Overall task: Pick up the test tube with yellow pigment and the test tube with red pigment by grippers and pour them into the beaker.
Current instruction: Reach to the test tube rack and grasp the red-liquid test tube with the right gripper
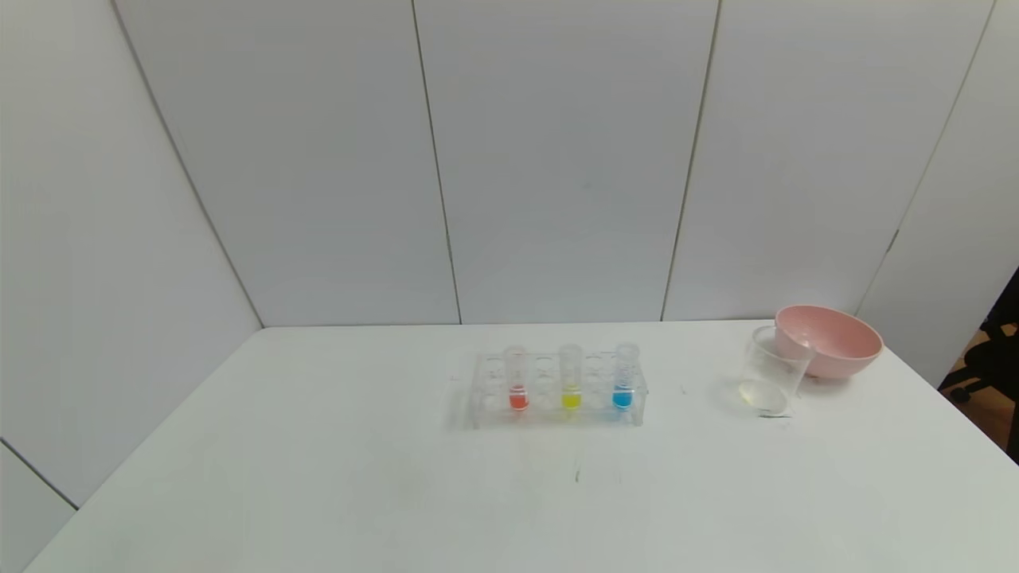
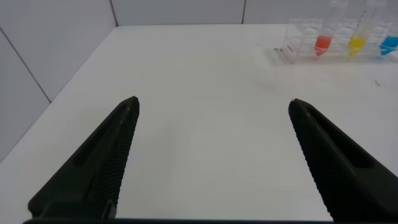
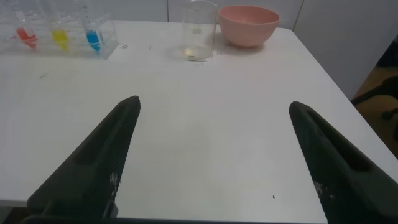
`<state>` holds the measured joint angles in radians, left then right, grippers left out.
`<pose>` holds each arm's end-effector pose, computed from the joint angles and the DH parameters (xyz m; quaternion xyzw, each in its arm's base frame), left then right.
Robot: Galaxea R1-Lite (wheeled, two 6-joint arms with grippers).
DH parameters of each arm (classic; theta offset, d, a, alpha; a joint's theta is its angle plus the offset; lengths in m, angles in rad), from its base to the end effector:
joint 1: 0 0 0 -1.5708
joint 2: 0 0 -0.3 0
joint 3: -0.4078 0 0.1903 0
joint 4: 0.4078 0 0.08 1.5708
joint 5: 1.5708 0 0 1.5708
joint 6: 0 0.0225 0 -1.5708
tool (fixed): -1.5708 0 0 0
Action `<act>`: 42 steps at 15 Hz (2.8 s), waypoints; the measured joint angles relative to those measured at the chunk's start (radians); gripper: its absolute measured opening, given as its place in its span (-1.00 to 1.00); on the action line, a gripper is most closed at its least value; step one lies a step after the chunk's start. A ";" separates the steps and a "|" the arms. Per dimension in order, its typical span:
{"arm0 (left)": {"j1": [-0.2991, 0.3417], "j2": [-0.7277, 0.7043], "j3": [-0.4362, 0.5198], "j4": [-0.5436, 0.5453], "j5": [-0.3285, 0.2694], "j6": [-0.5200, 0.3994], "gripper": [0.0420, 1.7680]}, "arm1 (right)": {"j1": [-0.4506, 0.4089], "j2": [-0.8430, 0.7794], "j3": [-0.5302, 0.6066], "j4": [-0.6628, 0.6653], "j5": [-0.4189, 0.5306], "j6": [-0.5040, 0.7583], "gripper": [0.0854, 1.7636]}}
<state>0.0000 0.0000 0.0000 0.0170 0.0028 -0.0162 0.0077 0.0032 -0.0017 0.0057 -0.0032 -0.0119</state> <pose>-0.0228 0.0001 0.0737 -0.0081 0.0085 0.0015 0.9999 -0.0227 -0.0002 0.0754 -0.0060 0.0036 0.0023 1.0000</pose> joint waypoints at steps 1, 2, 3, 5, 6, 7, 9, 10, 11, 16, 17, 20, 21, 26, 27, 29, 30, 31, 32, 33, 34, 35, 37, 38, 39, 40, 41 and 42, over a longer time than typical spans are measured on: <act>0.000 0.000 0.000 0.000 0.000 0.000 0.94 | 0.000 0.000 0.000 0.000 0.000 0.000 0.94; 0.000 0.000 0.000 0.000 0.000 0.000 0.94 | 0.000 0.000 0.000 0.000 0.000 0.000 0.94; 0.000 0.000 0.000 0.000 0.000 0.000 0.94 | 0.000 0.000 0.000 0.000 0.000 0.000 0.94; 0.000 0.000 0.000 0.000 0.000 0.000 0.94 | -0.001 0.000 0.000 0.000 0.000 0.000 0.94; 0.000 0.000 0.000 0.000 0.000 0.000 0.94 | -0.001 0.000 0.000 0.000 0.000 0.000 0.94; 0.000 0.000 0.000 0.000 0.000 0.000 0.94 | -0.001 0.000 0.000 -0.001 0.000 0.001 0.94; 0.000 0.000 0.000 0.000 0.000 0.000 0.94 | 0.000 0.000 0.000 -0.003 0.000 0.002 0.94; 0.000 0.000 0.000 0.000 0.000 0.000 0.94 | 0.000 0.000 0.000 -0.004 0.000 0.003 0.94; 0.000 0.000 0.000 0.000 0.000 0.000 0.94 | 0.000 0.000 0.000 -0.006 0.000 0.003 0.94; 0.000 0.000 0.000 0.000 0.000 0.000 0.94 | -0.001 0.000 0.000 -0.005 -0.001 0.003 0.94; 0.000 0.000 0.000 0.000 0.000 0.000 0.94 | -0.001 0.000 0.000 -0.003 0.000 0.003 0.94; 0.000 0.000 0.000 0.000 0.000 0.000 0.94 | -0.002 0.000 0.000 -0.005 -0.001 0.004 0.94; 0.000 0.000 0.000 0.000 0.000 0.000 0.94 | -0.003 0.000 0.000 -0.002 -0.003 0.004 0.94; 0.000 0.000 0.000 0.000 0.000 0.000 0.94 | -0.001 0.044 -0.071 0.005 -0.004 0.003 0.94; 0.000 0.000 0.000 0.000 0.000 0.000 0.94 | -0.001 0.075 -0.086 0.000 -0.001 0.003 0.94; 0.000 0.000 0.000 0.000 0.000 0.000 0.94 | 0.009 0.153 -0.117 -0.018 0.011 0.003 0.94; 0.000 0.000 0.000 0.000 0.000 0.000 0.94 | 0.021 0.203 -0.136 -0.036 0.016 0.003 0.94; 0.000 0.000 0.000 0.000 0.000 0.000 0.94 | 0.034 0.256 -0.155 -0.059 0.019 0.003 0.94; 0.000 0.000 0.000 0.000 0.000 0.000 0.94 | 0.047 0.315 -0.173 -0.090 0.021 0.004 0.94; 0.000 0.000 0.000 0.000 0.000 0.000 0.94 | 0.058 0.380 -0.191 -0.132 0.022 0.008 0.94; 0.000 0.000 0.000 0.000 0.000 0.000 0.94 | 0.066 0.452 -0.212 -0.179 0.023 0.011 0.94; 0.000 0.000 0.000 0.000 0.000 0.000 0.94 | 0.073 0.520 -0.233 -0.218 0.022 0.013 0.94; 0.000 0.000 0.000 0.000 0.000 0.000 0.94 | 0.081 0.660 -0.283 -0.276 0.023 0.018 0.94; 0.000 0.000 0.000 0.000 0.000 0.000 0.94 | 0.084 0.722 -0.311 -0.294 0.024 0.020 0.94; 0.000 0.000 0.000 0.000 0.000 0.000 0.94 | 0.086 0.779 -0.342 -0.304 0.025 0.021 0.94; 0.000 0.000 0.000 0.000 0.000 0.000 0.94 | 0.092 0.833 -0.375 -0.310 0.026 0.022 0.94; 0.000 0.000 0.000 0.000 0.000 0.000 0.94 | 0.105 0.879 -0.403 -0.313 0.026 0.022 0.94; 0.000 0.000 0.000 0.000 0.000 0.000 0.94 | 0.123 0.922 -0.426 -0.315 0.027 0.023 0.94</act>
<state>0.0000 0.0000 0.0000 0.0170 0.0028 -0.0166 0.1302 0.9251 -0.4281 -0.3089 0.0234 0.0109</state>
